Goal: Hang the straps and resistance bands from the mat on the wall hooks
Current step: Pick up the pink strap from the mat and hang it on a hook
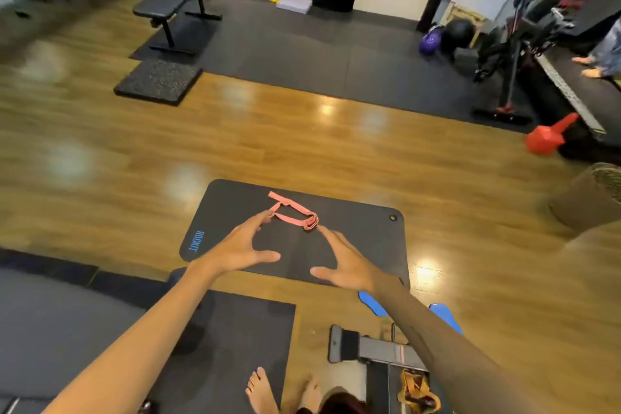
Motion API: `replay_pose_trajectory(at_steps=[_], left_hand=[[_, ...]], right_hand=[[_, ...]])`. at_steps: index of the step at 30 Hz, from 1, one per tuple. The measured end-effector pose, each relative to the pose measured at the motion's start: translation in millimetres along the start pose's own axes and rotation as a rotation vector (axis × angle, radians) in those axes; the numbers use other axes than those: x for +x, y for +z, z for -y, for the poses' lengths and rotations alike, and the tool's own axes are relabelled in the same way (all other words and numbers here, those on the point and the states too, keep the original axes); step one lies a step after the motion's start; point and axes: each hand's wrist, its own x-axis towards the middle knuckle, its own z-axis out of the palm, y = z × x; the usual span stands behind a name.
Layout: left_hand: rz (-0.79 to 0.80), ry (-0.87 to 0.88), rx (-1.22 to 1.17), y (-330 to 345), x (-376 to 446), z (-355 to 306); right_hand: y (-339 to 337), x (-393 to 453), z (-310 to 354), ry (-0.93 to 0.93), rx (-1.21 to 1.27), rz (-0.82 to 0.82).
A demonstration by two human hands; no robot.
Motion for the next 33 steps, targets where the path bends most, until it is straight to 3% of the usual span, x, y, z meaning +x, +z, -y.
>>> replay_pose_trajectory(at_steps=[7, 15, 21, 29, 33], left_hand=[[-0.109, -0.161, 0.037, -23.7, 120.7, 32.2], [-0.049, -0.258, 0.203, -22.8, 306.0, 102.6], [0.324, -0.164, 0.515, 48.6, 468.6, 160.4], [0.466, 0.07, 0.949, 186.7, 696.7, 328.8], [0.448, 0.027, 0.905, 245.7, 752.9, 432.9]], right_hand=[[-47.2, 126.3, -56.4, 0.099, -0.07, 0.084], [-64.5, 328.6, -160.5, 0.189, -0.196, 0.176], [-23.0, 442.3, -226.9, 0.213, -0.322, 0.295], [83.1, 618.7, -415.6, 0.217, -0.453, 0.304], [145.6, 687.9, -510.0, 0.287, -0.487, 0.256]])
